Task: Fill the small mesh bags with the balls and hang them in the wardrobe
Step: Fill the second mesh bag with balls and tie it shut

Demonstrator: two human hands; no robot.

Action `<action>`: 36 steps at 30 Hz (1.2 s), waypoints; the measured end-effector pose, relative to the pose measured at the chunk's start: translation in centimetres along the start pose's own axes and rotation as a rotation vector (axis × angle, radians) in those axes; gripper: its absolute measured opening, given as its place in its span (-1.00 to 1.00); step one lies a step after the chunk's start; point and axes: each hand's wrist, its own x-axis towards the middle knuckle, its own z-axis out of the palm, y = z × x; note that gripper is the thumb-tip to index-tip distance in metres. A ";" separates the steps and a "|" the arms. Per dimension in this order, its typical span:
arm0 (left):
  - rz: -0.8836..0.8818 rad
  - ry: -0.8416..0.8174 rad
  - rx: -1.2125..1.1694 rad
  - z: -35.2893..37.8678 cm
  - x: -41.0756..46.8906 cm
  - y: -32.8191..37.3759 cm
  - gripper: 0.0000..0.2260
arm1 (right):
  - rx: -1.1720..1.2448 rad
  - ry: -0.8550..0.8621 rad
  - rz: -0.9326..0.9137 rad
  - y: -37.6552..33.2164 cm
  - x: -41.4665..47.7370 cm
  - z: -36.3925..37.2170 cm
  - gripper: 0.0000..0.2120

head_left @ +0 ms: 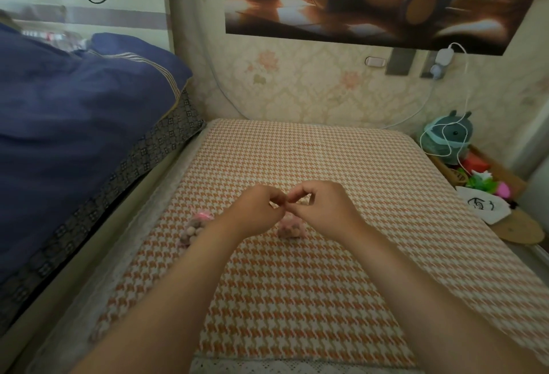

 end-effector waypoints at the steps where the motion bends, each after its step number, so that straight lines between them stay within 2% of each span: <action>1: 0.007 -0.003 -0.007 0.0 -0.1 0.0 -0.79 | -0.057 -0.013 -0.010 0.0 -0.1 0.1 -0.92; 5: 0.030 -0.019 -0.035 0.1 -0.4 0.0 -0.76 | -0.246 -0.061 -0.060 0.2 -0.1 0.6 -0.89; 12: 0.056 0.006 -0.039 0.4 0.0 -0.1 -0.78 | -0.383 -0.184 0.054 -0.2 -0.3 -0.4 -0.79; 17: 0.032 0.098 -0.112 1.3 1.0 -0.5 -0.83 | -0.347 -0.156 0.098 0.1 -0.7 -1.7 -0.80; 20: 0.026 0.133 -0.057 2.0 1.9 -0.8 -0.82 | -0.334 -0.145 0.121 0.6 -0.7 -2.5 -0.81; 28: 0.069 -0.007 0.112 5.1 4.4 -1.7 -0.74 | -0.290 -0.138 0.106 2.6 -0.5 -3.4 -0.70; 32: 0.118 -0.062 0.142 6.0 5.6 -2.3 -0.62 | -0.263 -0.133 0.110 3.5 -0.2 -3.4 -0.75; 36: 0.153 -0.053 0.153 6.6 6.3 -2.3 -0.76 | -0.222 -0.125 0.121 4.1 0.0 -3.1 -0.75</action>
